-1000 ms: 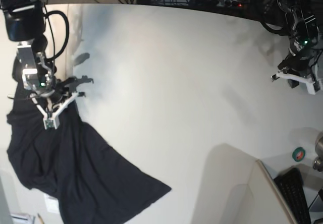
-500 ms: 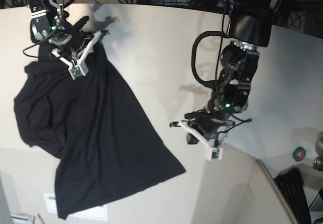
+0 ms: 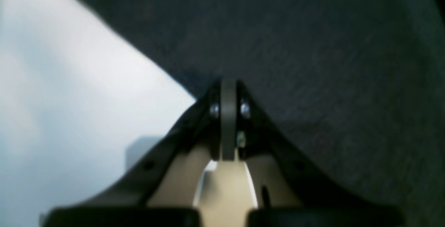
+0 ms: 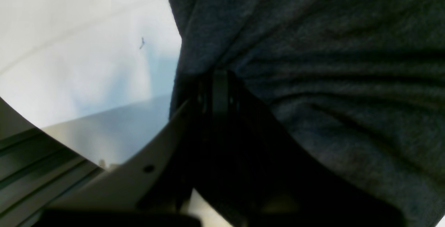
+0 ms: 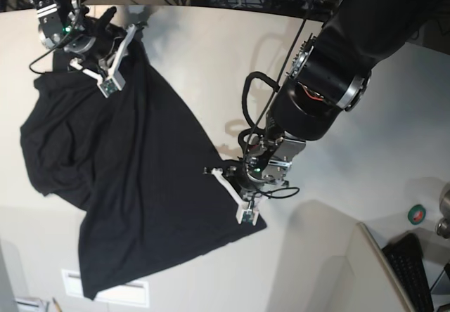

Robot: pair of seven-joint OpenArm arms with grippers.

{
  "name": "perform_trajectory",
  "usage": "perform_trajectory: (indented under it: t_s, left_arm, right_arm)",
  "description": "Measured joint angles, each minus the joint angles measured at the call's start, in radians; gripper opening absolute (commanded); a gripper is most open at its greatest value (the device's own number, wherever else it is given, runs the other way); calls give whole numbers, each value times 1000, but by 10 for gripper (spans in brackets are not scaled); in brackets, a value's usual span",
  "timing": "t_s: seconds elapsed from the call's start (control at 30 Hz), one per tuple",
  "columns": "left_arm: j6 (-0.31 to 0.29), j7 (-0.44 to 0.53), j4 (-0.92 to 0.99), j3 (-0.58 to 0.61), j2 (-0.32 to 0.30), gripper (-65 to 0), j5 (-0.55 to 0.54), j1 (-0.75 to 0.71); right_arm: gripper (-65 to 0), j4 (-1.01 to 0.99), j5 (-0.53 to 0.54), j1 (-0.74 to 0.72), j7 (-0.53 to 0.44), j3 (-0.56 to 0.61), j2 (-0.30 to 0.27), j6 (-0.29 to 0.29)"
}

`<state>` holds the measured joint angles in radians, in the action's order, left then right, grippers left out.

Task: Layout the t-shirt on the table in an organized manner, then fold the t-shirt properly
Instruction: 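Grasp a shirt edge with the left gripper and pull it away from the right gripper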

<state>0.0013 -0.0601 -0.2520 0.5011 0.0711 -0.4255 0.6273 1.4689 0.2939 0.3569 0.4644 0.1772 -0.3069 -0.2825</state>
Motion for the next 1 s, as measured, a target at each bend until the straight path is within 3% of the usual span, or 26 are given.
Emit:
perform_trajectory:
  t_s: [0.27, 0.37, 0.47, 0.53, 0.63, 0.77, 0.83, 1.0]
  left_arm:
    - [-21, 111, -37, -8, -164, -650, -16, -73]
    - [-10, 145, -163, -22, -235, -650, -19, -172]
    - [-21, 155, -303, -161, -287, -650, -14, -303]
    - [-18, 108, -416, -276, -296, -650, -8, -396]
    - [-8, -63, -637, -440, -287, -650, -10, -542]
    - [-1, -212, -902, -591, -261, -650, -14, -735]
    - [13, -300, -1002, -625, -238, -650, -5, -794]
    - [11, -378, -1123, -626, -178, -650, -3, -874]
  right_arm:
    - [-650, -183, 19, -180, -49, -34, 0, -8]
    - [-650, -258, 21, -261, -52, -31, 7, -13]
    - [-650, -351, 16, -353, -54, -32, 41, -6]
    - [-650, -418, 21, -414, -60, -32, 60, -6]
    - [-650, -497, 16, -492, -58, -30, 89, -2]
    - [-650, -592, 6, -592, -26, -26, 107, -3]
    - [-650, -645, 13, -638, -20, -25, 111, -5]
    - [-650, -711, -10, -707, -10, -23, 108, -2]
